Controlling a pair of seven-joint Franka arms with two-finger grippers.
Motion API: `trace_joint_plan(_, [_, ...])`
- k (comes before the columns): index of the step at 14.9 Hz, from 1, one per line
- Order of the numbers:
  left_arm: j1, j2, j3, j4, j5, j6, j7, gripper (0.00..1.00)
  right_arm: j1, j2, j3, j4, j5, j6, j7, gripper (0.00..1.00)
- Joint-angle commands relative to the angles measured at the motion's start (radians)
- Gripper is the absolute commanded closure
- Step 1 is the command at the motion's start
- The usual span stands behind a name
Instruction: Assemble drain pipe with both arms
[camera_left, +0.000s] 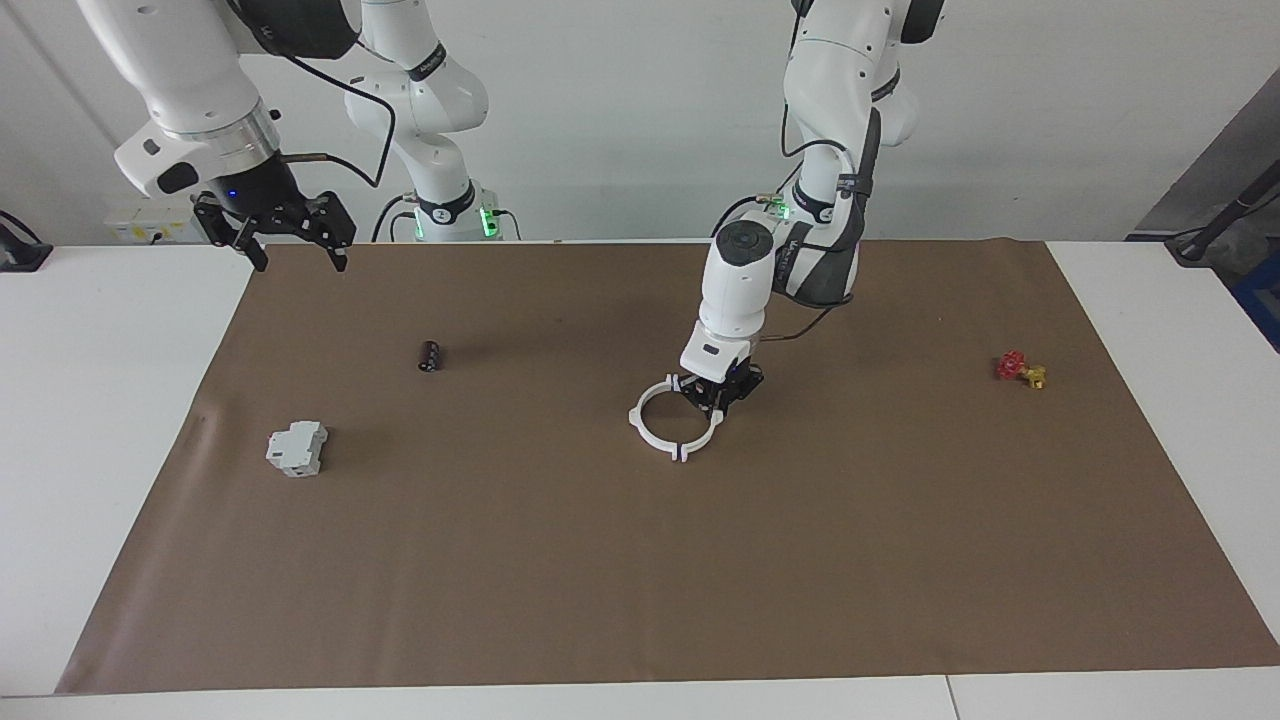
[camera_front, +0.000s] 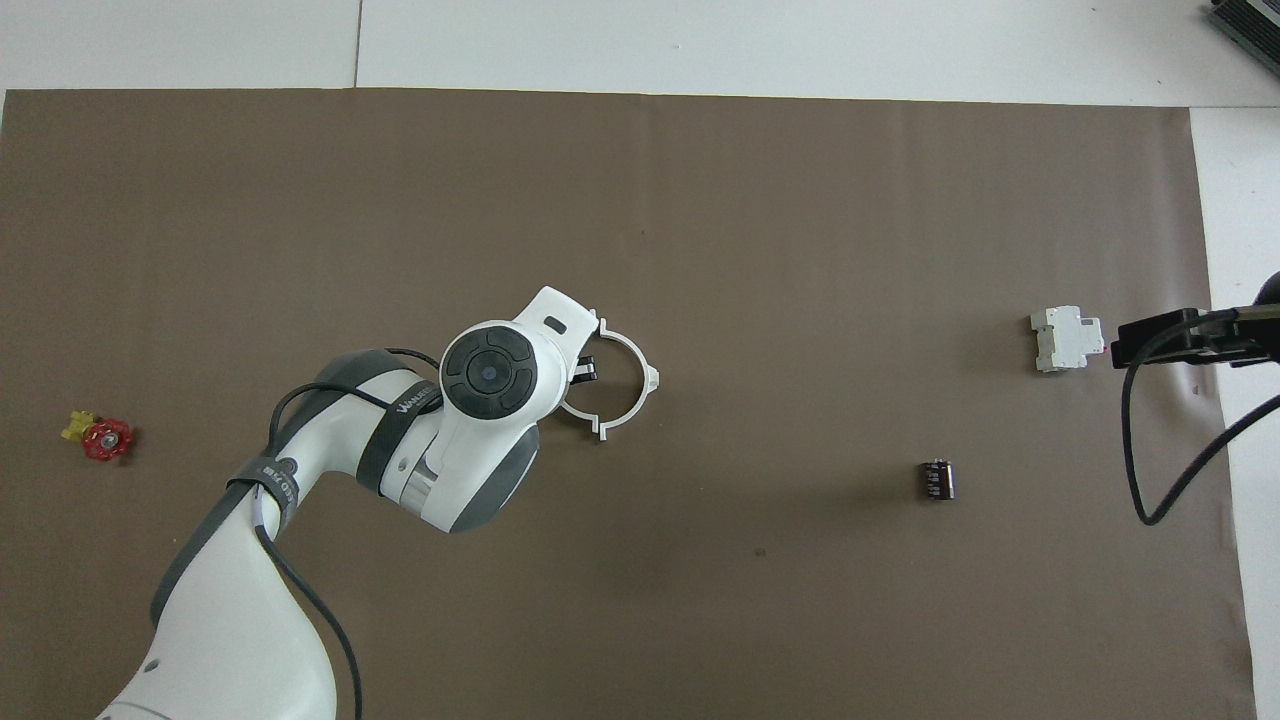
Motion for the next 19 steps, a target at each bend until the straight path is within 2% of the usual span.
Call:
trace_joint_plan(1, [-0.021,0.008,0.018,-0.002,0.023,0.017,-0.026,1.00,-0.009,-0.003,0.003,-0.003,0.002,0.002,-0.021,0.00])
trace_joint_plan(12, [-0.021,0.008,0.018,-0.002,0.024,0.014,-0.026,1.00,-0.009,-0.003,0.003,-0.001,0.002,0.002,-0.021,0.00])
trace_joint_plan(13, [-0.021,0.006,0.018,-0.002,0.024,0.014,-0.025,0.79,-0.008,-0.003,0.003,-0.001,0.002,0.002,-0.021,0.00])
trace_joint_plan(14, [-0.021,0.008,0.018,-0.002,0.024,0.014,-0.025,0.40,-0.008,-0.003,0.003,-0.001,0.002,0.002,-0.021,0.00])
trace_joint_plan(15, [-0.021,0.006,0.018,-0.002,0.024,0.014,-0.026,0.26,-0.009,-0.003,0.003,-0.001,0.002,0.002,-0.021,0.00])
trace_joint_plan(16, [-0.021,0.008,0.018,-0.002,0.024,0.015,-0.026,0.05,-0.009,-0.003,0.003,-0.001,0.002,0.002,-0.021,0.00])
trace_joint_plan(17, [-0.021,0.008,0.018,-0.002,0.024,0.015,-0.025,0.00,-0.008,-0.003,0.003,-0.001,0.002,0.002,-0.021,0.00])
trace_joint_plan(19, [-0.021,0.006,0.018,-0.002,0.050,0.017,-0.025,0.00,-0.009,-0.003,0.003,-0.001,0.002,0.002,-0.021,0.00])
